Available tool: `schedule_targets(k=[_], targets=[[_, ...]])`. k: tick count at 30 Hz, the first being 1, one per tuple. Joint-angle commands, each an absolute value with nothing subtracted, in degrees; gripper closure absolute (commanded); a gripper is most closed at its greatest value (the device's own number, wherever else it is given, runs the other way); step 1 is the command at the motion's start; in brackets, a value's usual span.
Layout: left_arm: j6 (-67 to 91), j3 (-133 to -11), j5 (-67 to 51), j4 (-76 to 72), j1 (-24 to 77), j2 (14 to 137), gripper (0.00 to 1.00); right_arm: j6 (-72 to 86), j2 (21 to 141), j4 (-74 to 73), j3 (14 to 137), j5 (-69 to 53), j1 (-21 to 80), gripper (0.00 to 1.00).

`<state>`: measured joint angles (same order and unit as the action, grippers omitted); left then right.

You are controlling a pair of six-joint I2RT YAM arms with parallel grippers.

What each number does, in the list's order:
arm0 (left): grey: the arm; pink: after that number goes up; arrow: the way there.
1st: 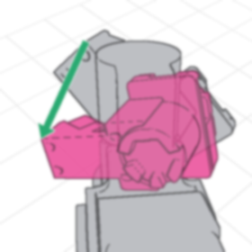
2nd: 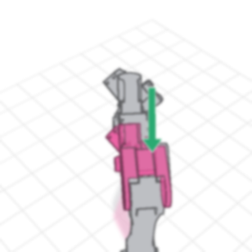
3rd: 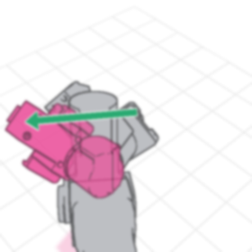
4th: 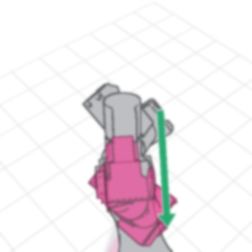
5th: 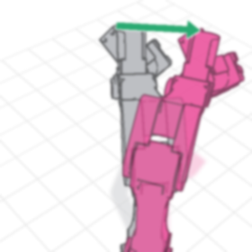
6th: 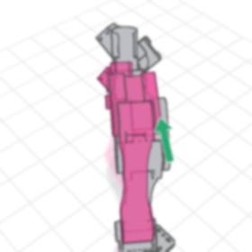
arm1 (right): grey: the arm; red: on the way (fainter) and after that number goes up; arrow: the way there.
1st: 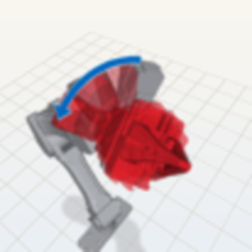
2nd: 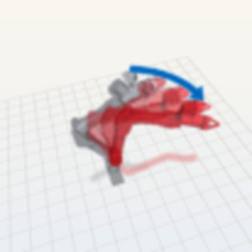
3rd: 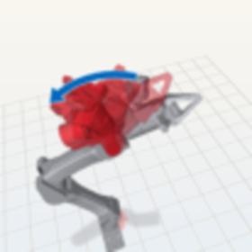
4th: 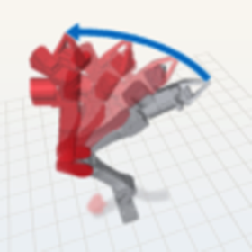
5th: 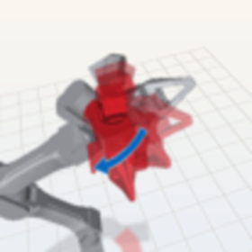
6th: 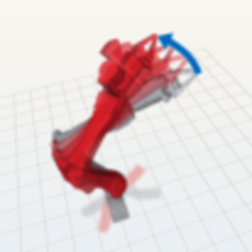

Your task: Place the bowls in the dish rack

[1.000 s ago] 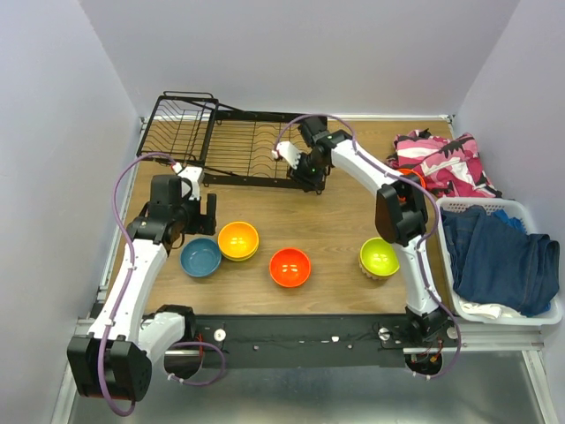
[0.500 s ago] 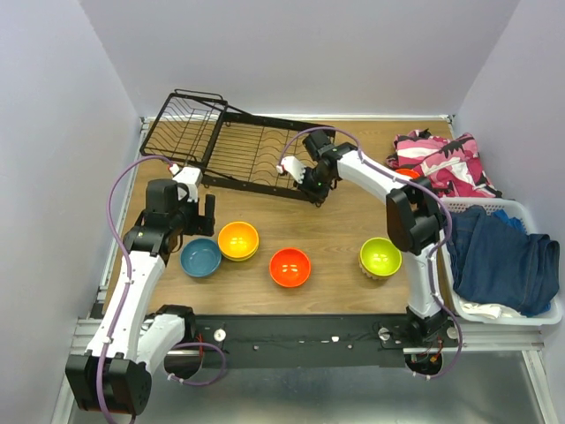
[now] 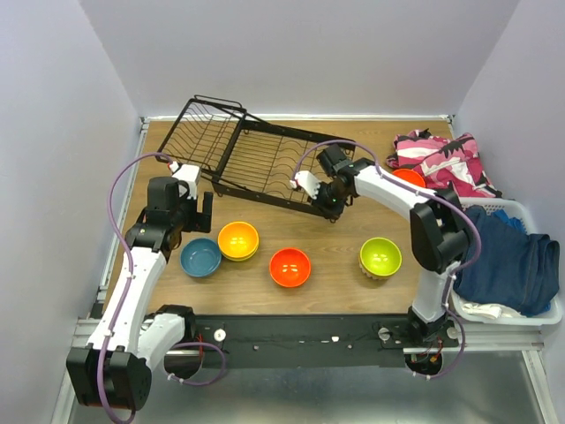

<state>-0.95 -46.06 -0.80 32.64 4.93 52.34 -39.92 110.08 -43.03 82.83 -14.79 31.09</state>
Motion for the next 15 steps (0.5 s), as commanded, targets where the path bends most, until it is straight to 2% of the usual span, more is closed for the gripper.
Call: schedule_targets(k=[1,3,4,5,8,11,15], targets=[[-0.6,-48.5,1.9,29.3,4.7,55.2,0.01,-34.5,103.7,-48.7,77.8,-14.7,30.6,0.99],[-0.3,-49.4,1.8,29.0,4.7,56.9,0.01,-33.8,102.0,-49.5,77.0,-15.3,30.6,0.90],[-0.3,-49.5,1.7,28.9,4.7,57.5,0.01,-33.3,101.3,-49.7,76.5,-15.6,30.6,0.82],[-0.2,-49.7,1.8,28.7,4.7,57.8,0.01,-33.2,100.3,-50.2,76.4,-15.9,30.6,0.66],[-0.3,-49.9,1.8,27.5,4.7,58.7,0.01,-33.6,99.8,-51.1,78.2,-15.8,30.6,0.54],[-0.3,-50.8,1.5,27.1,4.7,59.7,0.01,-34.2,101.0,-52.9,81.0,-16.2,30.6,0.50],[-0.2,-52.8,1.8,27.1,4.6,61.6,0.01,-31.1,104.3,-52.7,93.0,-18.9,27.4,0.50]])
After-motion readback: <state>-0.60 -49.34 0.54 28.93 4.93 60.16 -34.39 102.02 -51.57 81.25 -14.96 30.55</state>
